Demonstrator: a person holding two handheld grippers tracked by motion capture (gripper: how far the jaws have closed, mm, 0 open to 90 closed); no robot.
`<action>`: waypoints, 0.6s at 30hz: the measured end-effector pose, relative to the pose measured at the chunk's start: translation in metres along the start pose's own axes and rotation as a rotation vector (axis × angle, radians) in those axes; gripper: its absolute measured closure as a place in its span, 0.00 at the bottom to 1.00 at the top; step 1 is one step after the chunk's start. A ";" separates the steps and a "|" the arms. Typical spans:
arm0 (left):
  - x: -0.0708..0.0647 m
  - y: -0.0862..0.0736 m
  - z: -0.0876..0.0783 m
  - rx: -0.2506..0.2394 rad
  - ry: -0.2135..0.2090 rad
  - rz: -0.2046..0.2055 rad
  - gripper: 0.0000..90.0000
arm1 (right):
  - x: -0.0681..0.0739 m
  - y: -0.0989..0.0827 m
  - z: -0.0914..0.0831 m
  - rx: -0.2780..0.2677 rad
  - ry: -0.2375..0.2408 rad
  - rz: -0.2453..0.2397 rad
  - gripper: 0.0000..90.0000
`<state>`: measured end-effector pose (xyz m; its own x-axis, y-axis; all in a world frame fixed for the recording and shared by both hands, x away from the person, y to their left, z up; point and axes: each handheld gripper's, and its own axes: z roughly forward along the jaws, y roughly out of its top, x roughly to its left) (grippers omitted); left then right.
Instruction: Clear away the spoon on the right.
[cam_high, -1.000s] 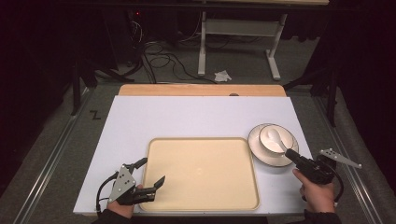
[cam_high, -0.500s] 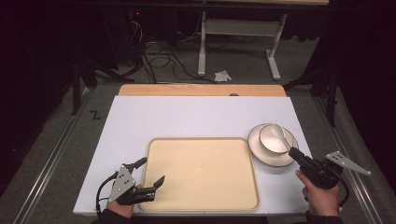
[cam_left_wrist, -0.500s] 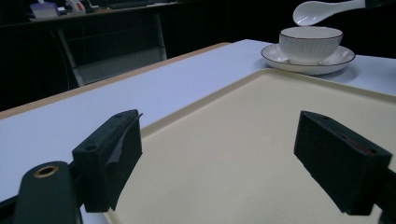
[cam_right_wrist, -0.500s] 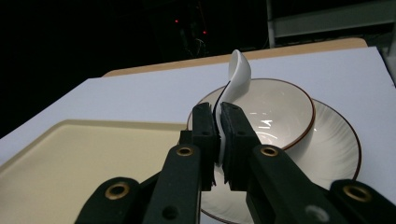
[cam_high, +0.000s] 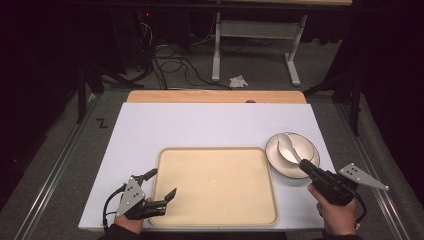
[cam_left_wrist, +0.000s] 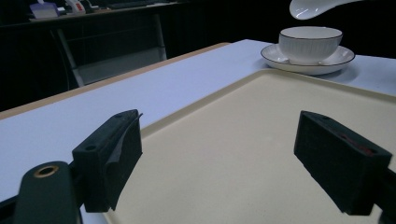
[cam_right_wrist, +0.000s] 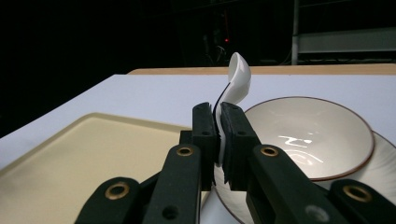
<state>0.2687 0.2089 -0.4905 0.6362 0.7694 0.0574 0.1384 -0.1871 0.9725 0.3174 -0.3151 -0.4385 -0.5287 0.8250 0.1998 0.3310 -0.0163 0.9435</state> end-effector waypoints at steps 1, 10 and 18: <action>0.000 0.000 0.000 0.000 0.000 0.000 0.18 | 0.002 -0.001 0.001 0.002 0.007 -0.005 0.97; 0.000 0.000 0.000 -0.002 0.000 -0.001 0.18 | 0.021 -0.007 0.017 0.029 0.061 -0.053 0.97; 0.000 0.000 0.000 -0.001 0.001 0.002 0.18 | 0.041 -0.014 0.031 0.052 0.107 -0.088 0.97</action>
<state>0.2684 0.2088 -0.4903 0.6360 0.7694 0.0593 0.1367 -0.1880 0.9726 0.3147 -0.2635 -0.4519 -0.6365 0.7572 0.1467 0.3182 0.0845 0.9442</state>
